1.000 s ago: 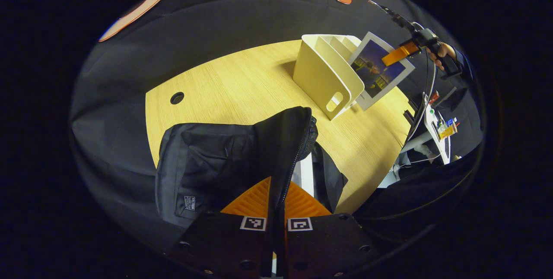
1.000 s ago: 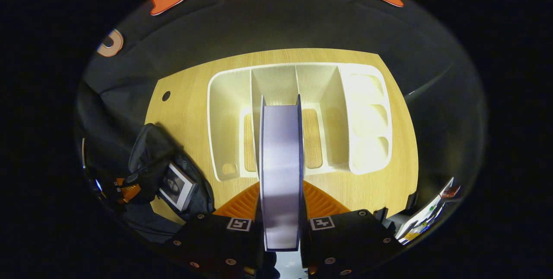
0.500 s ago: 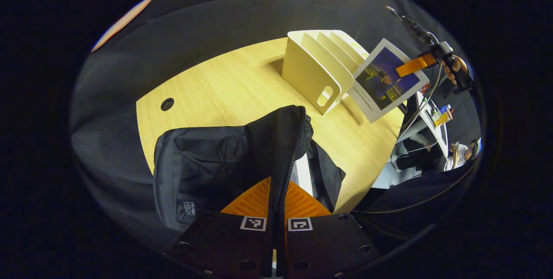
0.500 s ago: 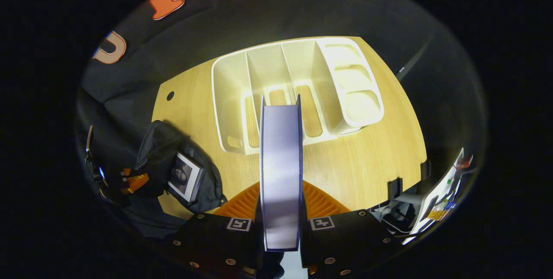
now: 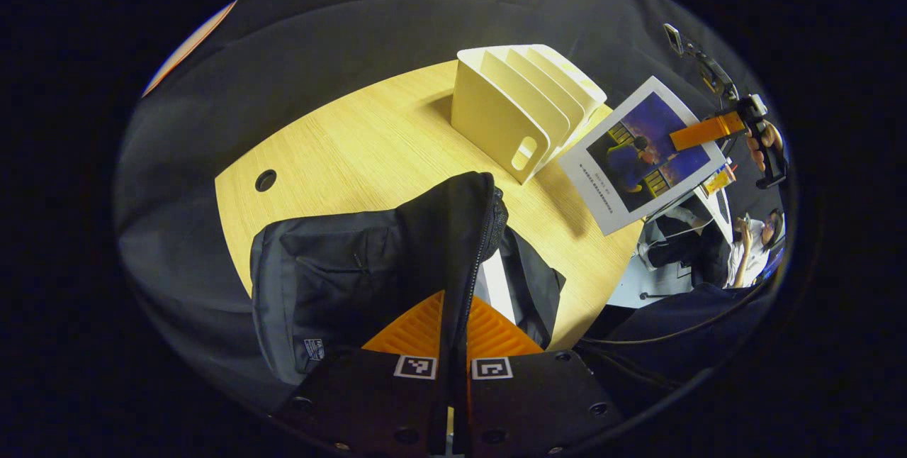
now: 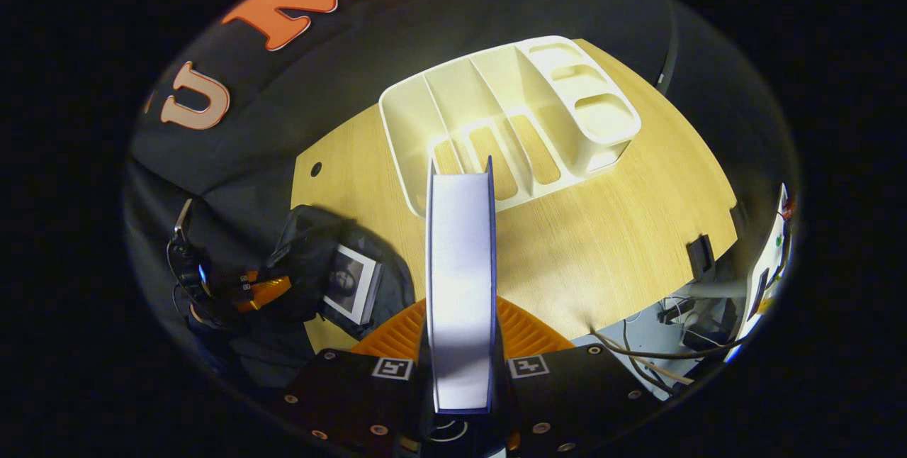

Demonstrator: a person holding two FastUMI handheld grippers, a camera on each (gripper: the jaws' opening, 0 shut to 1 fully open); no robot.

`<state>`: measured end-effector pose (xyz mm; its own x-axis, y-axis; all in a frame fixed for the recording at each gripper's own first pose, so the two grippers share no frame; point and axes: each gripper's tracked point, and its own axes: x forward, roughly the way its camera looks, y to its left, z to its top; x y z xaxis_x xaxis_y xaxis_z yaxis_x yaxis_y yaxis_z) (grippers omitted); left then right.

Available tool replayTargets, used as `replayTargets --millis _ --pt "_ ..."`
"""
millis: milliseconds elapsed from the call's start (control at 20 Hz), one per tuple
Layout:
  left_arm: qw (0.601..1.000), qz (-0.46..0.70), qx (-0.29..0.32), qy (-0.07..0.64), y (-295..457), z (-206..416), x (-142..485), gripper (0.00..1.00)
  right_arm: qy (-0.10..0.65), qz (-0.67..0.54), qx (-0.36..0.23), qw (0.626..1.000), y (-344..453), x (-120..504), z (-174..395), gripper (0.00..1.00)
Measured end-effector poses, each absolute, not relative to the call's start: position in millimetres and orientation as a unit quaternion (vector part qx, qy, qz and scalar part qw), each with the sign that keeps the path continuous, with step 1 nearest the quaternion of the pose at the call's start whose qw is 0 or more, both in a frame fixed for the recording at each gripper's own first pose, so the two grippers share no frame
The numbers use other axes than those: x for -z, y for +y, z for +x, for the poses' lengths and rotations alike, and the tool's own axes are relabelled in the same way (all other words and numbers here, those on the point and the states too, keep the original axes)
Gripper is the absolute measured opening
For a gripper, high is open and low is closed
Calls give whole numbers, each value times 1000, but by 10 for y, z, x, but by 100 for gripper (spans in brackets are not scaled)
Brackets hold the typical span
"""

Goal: Open the schoolbag, grab two books from the bookshelf and put them into the schoolbag.

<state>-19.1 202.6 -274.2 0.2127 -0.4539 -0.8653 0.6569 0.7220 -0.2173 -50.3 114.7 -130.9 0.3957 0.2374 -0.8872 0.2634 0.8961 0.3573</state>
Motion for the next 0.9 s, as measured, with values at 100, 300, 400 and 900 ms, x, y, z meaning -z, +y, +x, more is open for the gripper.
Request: replayTargets --millis 100,300,400,900 --pt "771 102 363 514 2029 -188 2732 4 543 236 3 806 1250 1273 -567 35" --pt "770 111 367 510 2057 -165 2705 4 525 273 -8 806 1456 1237 -606 35" --pt "770 113 369 508 2072 -158 2684 4 512 296 -24 806 1622 1226 -593 35" --pt "778 122 367 496 2136 -117 2556 4 456 401 -94 789 2515 1308 -391 35"
